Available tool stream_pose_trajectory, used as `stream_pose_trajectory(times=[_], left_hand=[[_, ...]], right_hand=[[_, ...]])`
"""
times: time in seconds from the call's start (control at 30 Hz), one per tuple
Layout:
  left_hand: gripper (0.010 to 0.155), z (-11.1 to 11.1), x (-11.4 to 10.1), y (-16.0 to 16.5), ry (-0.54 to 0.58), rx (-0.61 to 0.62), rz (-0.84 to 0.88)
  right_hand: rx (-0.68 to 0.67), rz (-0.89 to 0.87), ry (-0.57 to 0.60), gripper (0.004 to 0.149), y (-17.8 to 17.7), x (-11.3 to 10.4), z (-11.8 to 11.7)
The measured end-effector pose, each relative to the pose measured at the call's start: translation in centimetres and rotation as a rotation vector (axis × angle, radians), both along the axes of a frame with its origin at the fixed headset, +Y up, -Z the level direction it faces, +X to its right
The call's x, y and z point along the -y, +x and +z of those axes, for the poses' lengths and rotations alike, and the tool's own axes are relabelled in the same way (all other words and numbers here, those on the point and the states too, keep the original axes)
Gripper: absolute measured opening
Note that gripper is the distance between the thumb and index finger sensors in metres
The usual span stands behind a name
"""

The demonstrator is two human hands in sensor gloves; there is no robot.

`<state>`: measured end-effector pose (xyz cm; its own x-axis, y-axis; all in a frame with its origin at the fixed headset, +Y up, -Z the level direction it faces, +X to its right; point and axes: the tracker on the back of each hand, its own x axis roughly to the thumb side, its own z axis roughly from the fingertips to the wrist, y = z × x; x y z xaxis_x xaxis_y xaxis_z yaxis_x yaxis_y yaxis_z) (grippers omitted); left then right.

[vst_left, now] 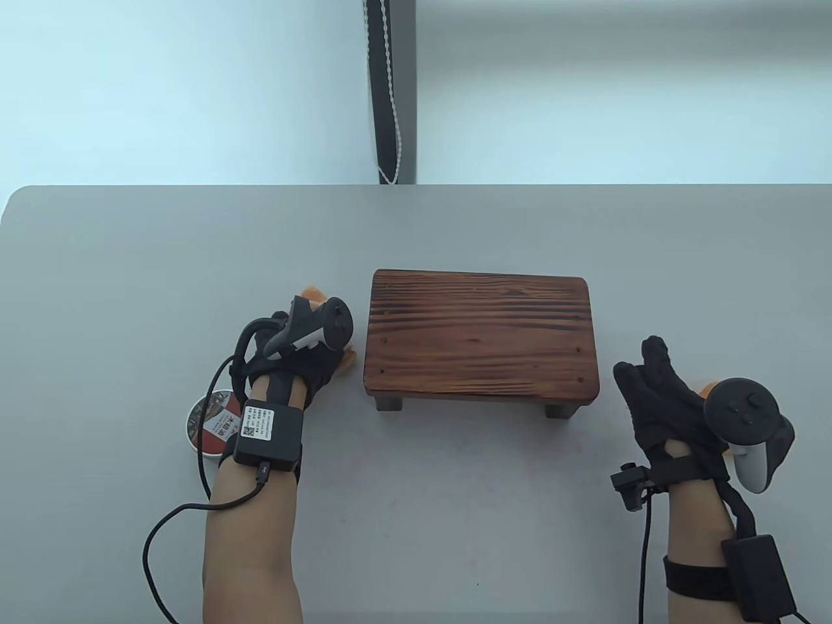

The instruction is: Dip and apply wood wax on stool

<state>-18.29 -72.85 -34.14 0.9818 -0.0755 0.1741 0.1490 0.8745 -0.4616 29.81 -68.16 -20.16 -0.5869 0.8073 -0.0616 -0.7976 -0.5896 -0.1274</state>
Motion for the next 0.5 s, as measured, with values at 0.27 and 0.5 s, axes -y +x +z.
stream_pose_trajectory(times=[0.27, 0.5], left_hand=[[0.086, 3.5, -6.8, -1.1, 0.187, 0.112, -0.009], [0.088, 8.6, -12.2, -4.7, 0.283, 0.117, -0.038]], right_hand=[[-0.035, 0.009, 0.009, 0.084, -0.6, 0.1, -0.1], [-0.047, 0.021, 0.014, 0.084, -0.9, 0.0, 0.0]])
